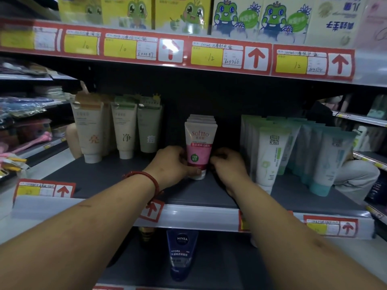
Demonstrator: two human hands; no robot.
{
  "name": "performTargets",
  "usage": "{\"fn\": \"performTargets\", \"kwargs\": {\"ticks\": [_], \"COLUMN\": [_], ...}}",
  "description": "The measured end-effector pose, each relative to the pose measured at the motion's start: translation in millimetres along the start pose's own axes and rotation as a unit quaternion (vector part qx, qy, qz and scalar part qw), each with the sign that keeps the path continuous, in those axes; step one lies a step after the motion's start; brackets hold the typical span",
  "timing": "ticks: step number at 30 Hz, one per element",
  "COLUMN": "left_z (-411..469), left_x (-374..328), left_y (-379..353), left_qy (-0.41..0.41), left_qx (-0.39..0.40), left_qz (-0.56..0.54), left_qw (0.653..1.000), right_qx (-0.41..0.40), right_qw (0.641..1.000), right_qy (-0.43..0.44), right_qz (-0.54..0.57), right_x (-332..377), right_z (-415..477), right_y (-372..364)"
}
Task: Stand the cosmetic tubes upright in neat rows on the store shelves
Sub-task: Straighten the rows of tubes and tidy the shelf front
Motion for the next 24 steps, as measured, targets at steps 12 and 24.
{"fn": "performTargets", "kwargs": {"ticks": [12,24], "left_z": [-67.6,-187.8], "left_x": [-45.0,-115.7], "left_y": [29.0,60.0], "left_qy": [0.004,-0.04], "left_qx": [0.016,-0.018], "left_qz": [0.295,0.347], "left_qw": [0.955,0.937], "right_qx": [0.08,0.084], "right_qw": [0.95,0.909], "right_qy": [0.1,0.182], "right_qz": [-0.286,-0.366], "right_x": [42.5,94.8], "right_z": [-73.7,-202.9], "right_y": [44.8,106.0]}}
Point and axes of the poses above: each hand's wrist, its own z-axis towards the middle knuckle, its own y-axis out of the back of the hand, x = y × z, the point moved 6 cm from there along z, towards the middle knuckle, and after that the axes turned 9 degrees about -z, right-handed, at the moved point
